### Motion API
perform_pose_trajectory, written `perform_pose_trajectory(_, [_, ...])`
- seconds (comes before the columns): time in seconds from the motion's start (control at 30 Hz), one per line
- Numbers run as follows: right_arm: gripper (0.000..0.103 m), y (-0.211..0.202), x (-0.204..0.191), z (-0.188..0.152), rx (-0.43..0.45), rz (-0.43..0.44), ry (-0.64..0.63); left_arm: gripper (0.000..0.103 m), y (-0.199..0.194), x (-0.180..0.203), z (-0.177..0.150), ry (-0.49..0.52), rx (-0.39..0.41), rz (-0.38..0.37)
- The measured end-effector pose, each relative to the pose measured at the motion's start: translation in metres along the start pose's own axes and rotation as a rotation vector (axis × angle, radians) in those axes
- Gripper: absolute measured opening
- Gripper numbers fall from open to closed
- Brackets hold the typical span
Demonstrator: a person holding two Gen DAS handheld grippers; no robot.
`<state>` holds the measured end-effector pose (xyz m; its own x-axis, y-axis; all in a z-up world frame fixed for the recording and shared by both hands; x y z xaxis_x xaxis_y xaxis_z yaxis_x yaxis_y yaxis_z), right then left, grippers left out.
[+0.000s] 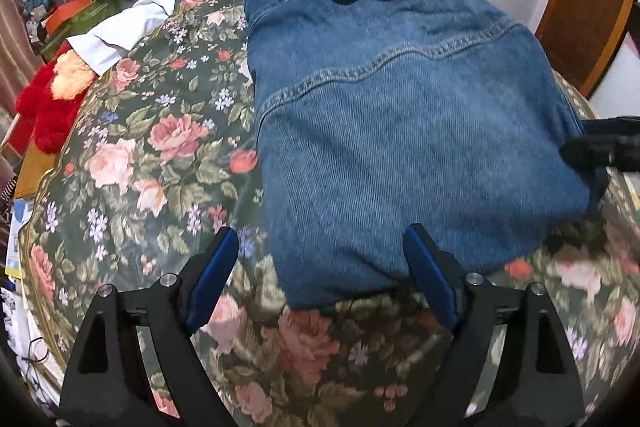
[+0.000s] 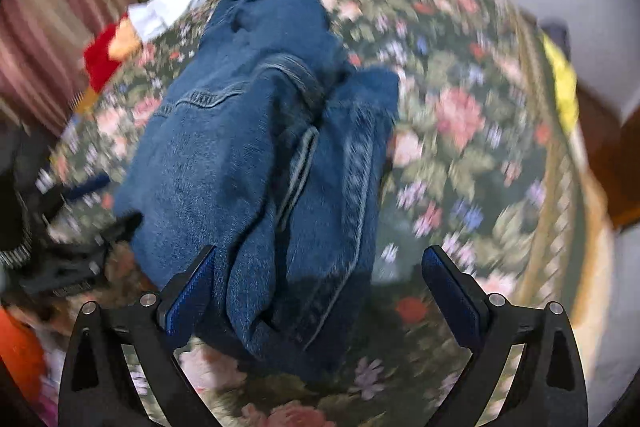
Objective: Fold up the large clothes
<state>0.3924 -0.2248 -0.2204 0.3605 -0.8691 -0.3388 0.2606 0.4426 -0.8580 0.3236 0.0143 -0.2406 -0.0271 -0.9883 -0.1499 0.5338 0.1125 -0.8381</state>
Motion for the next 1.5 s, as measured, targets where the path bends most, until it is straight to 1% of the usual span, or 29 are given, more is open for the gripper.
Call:
perform_pose_trajectory(0.03, [0.099, 0.0, 0.008, -0.004, -0.002, 0.041, 0.051, 0.09, -0.002, -0.001, -0.002, 0.007, -0.002, 0.007])
perform_pose_trajectory(0.1, [0.099, 0.002, 0.017, -0.011, -0.007, 0.106, 0.121, 0.093, -0.003, -0.004, -0.006, 0.011, -0.015, 0.012])
perform_pose_trajectory(0.17, [0.099, 0.003, 0.024, -0.019, -0.014, 0.168, 0.177, 0.093, -0.002, -0.01, -0.012, 0.016, -0.043, 0.016])
perform_pose_trajectory(0.23, [0.099, 0.001, 0.031, -0.025, -0.022, 0.21, 0.22, 0.091, -0.001, -0.017, -0.019, 0.043, -0.057, 0.092])
perform_pose_trajectory(0.27, [0.099, -0.002, 0.033, -0.027, -0.026, 0.218, 0.229, 0.091, -0.003, -0.023, -0.022, 0.044, -0.053, 0.112])
perform_pose_trajectory(0.3, [0.099, -0.005, 0.034, -0.029, -0.036, 0.219, 0.234, 0.091, -0.006, -0.027, -0.022, 0.039, -0.049, 0.114])
perform_pose_trajectory(0.4, [0.099, -0.016, 0.033, -0.03, -0.073, 0.187, 0.222, 0.091, -0.021, -0.051, -0.016, -0.014, -0.009, 0.094])
perform_pose_trajectory(0.47, [0.099, -0.026, 0.03, -0.027, -0.078, 0.17, 0.207, 0.091, -0.029, -0.062, -0.008, -0.04, 0.018, 0.098])
perform_pose_trajectory(0.57, [0.099, -0.045, 0.023, -0.014, -0.028, 0.159, 0.185, 0.091, -0.036, -0.074, 0.015, -0.074, 0.061, 0.101])
perform_pose_trajectory(0.67, [0.1, -0.06, 0.012, 0.008, 0.038, 0.197, 0.176, 0.091, -0.032, -0.08, 0.038, -0.087, 0.079, 0.09])
perform_pose_trajectory(0.7, [0.101, -0.063, 0.007, 0.017, 0.063, 0.214, 0.18, 0.091, -0.029, -0.079, 0.044, -0.087, 0.077, 0.085])
perform_pose_trajectory(0.8, [0.103, -0.059, -0.009, 0.043, 0.104, 0.237, 0.166, 0.091, -0.014, -0.076, 0.061, -0.094, 0.064, 0.022])
perform_pose_trajectory(0.83, [0.103, -0.054, -0.013, 0.048, 0.103, 0.231, 0.151, 0.091, -0.006, -0.074, 0.067, -0.101, 0.051, -0.014])
perform_pose_trajectory(0.87, [0.103, -0.045, -0.017, 0.055, 0.089, 0.219, 0.131, 0.091, -0.001, -0.071, 0.068, -0.105, 0.041, -0.03])
perform_pose_trajectory(0.9, [0.103, -0.031, -0.018, 0.062, 0.059, 0.204, 0.117, 0.091, 0.005, -0.069, 0.071, -0.108, 0.025, -0.054])
perform_pose_trajectory(0.97, [0.103, -0.004, -0.012, 0.068, -0.018, 0.169, 0.123, 0.091, 0.023, -0.065, 0.075, -0.117, -0.033, -0.118])
perform_pose_trajectory(1.0, [0.103, 0.01, -0.005, 0.068, -0.058, 0.157, 0.147, 0.091, 0.028, -0.064, 0.076, -0.125, -0.05, -0.138])
perform_pose_trajectory(1.07, [0.103, 0.03, 0.012, 0.065, -0.102, 0.161, 0.211, 0.091, 0.049, -0.063, 0.079, -0.158, -0.114, -0.221])
perform_pose_trajectory(1.13, [0.103, 0.046, 0.031, 0.06, -0.138, 0.262, 0.298, 0.091, 0.067, -0.062, 0.08, -0.183, -0.164, -0.293])
perform_pose_trajectory(1.17, [0.103, 0.054, 0.041, 0.058, -0.158, 0.347, 0.355, 0.091, 0.074, -0.061, 0.08, -0.193, -0.181, -0.319])
perform_pose_trajectory(1.2, [0.103, 0.058, 0.046, 0.059, -0.167, 0.382, 0.369, 0.093, 0.086, -0.061, 0.081, -0.209, -0.195, -0.346])
perform_pose_trajectory(1.23, [0.103, 0.06, 0.047, 0.06, -0.174, 0.398, 0.361, 0.101, 0.092, -0.061, 0.081, -0.225, -0.198, -0.355])
perform_pose_trajectory(1.27, [0.103, 0.062, 0.046, 0.064, -0.186, 0.417, 0.332, 0.103, 0.1, -0.062, 0.08, -0.255, -0.2, -0.362])
perform_pose_trajectory(1.3, [0.103, 0.064, 0.046, 0.066, -0.193, 0.432, 0.315, 0.103, 0.107, -0.063, 0.079, -0.284, -0.208, -0.382])
perform_pose_trajectory(1.43, [0.103, 0.08, 0.044, 0.079, -0.205, 0.476, 0.298, 0.103, 0.143, -0.06, 0.074, -0.396, -0.303, -0.543])
perform_pose_trajectory(1.5, [0.103, 0.091, 0.039, 0.085, -0.213, 0.511, 0.296, 0.103, 0.153, -0.058, 0.075, -0.416, -0.326, -0.588])
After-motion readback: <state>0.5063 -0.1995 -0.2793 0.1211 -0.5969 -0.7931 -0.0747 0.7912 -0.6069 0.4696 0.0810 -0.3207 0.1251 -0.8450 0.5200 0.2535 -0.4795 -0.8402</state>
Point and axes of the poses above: each gripper's, at about its wrist camera, not at the fingertips, and y roughly the way its jaws point, x to its right, z to its top, the point moved 1 cm from there along y, roughly the way its jaws point, and after that the axes turned 11 degrees about z, right-handed, at the moved point
